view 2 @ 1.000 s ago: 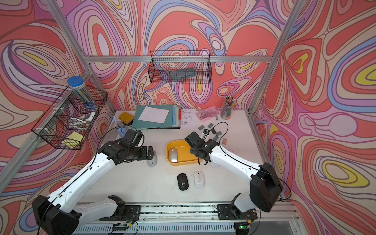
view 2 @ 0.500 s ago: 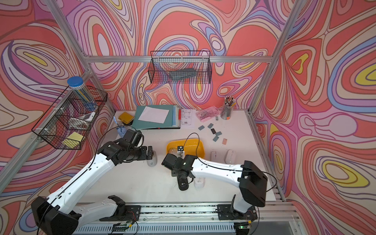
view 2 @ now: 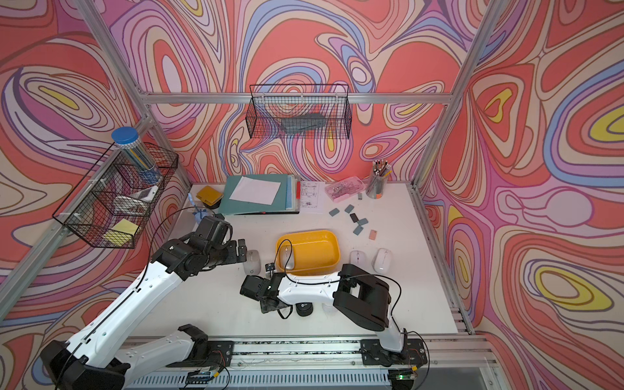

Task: Take out the mouse from the storage box
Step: Place the mouse at the center of the board, then move the storage box to the center of the board.

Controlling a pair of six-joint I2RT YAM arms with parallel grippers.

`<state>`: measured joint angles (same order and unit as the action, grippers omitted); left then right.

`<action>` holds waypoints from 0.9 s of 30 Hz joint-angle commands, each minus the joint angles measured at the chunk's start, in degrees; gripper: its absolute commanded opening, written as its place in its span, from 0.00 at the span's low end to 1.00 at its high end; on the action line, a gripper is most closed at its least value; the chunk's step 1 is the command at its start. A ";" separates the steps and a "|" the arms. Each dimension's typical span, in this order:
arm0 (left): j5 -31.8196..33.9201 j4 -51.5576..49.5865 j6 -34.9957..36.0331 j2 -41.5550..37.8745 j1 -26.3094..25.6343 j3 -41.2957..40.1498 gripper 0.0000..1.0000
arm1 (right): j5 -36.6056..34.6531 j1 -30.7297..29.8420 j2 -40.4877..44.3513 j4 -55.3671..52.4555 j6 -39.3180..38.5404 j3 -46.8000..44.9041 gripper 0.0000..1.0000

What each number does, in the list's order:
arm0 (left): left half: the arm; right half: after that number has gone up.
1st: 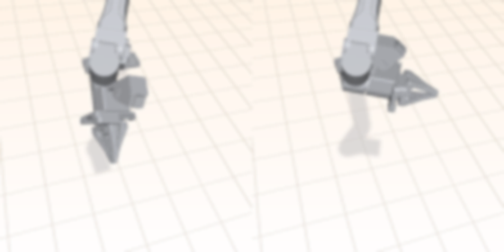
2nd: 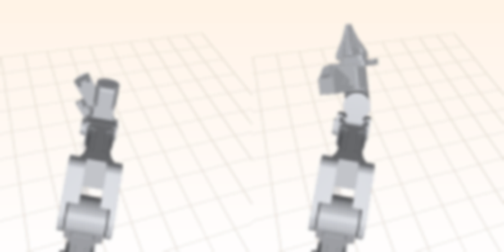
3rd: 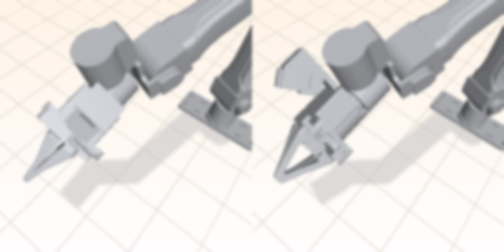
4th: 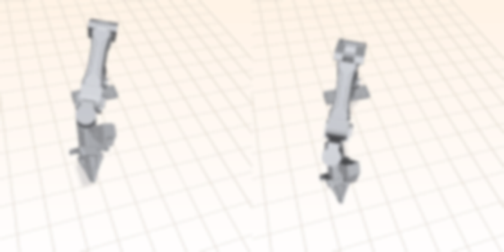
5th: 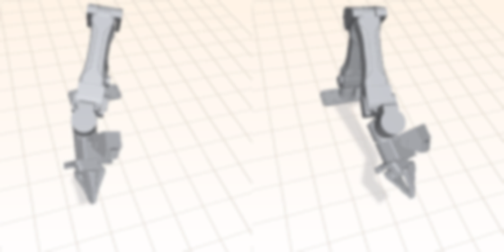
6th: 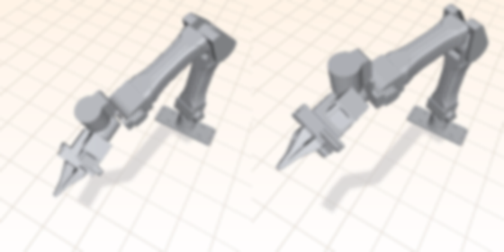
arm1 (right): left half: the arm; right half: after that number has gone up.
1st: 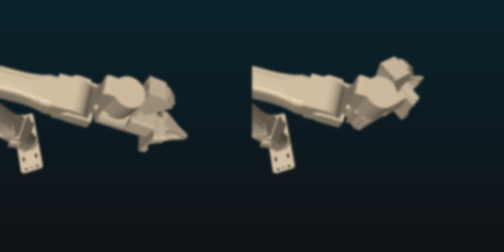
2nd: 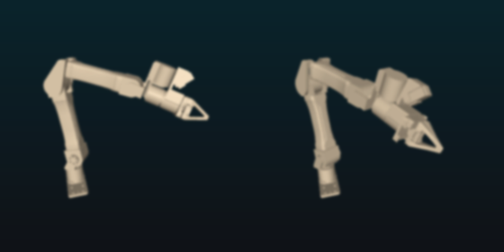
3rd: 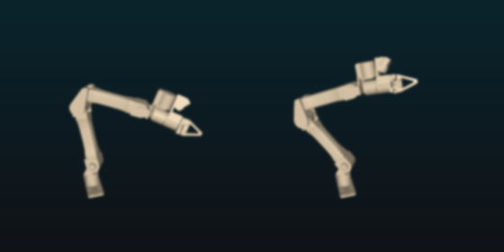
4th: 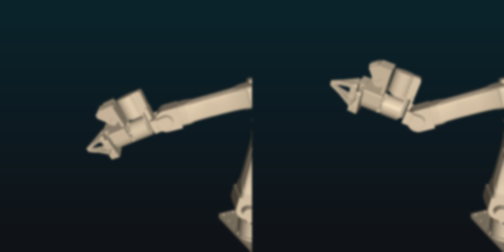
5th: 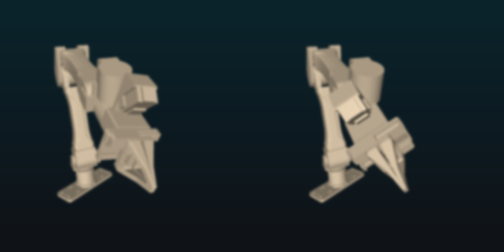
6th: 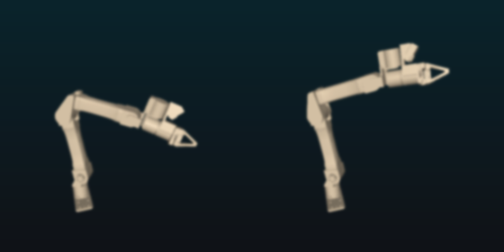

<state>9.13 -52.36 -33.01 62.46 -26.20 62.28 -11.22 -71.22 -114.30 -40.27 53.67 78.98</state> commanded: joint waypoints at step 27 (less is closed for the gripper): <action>2.12 0.33 -1.07 -2.60 0.61 -0.79 0.97 | -11.98 16.17 14.29 -10.14 -16.78 9.82 0.79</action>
<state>10.74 -52.29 -33.54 59.64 -26.04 62.00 -24.32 -59.72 -97.06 -52.23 43.94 90.52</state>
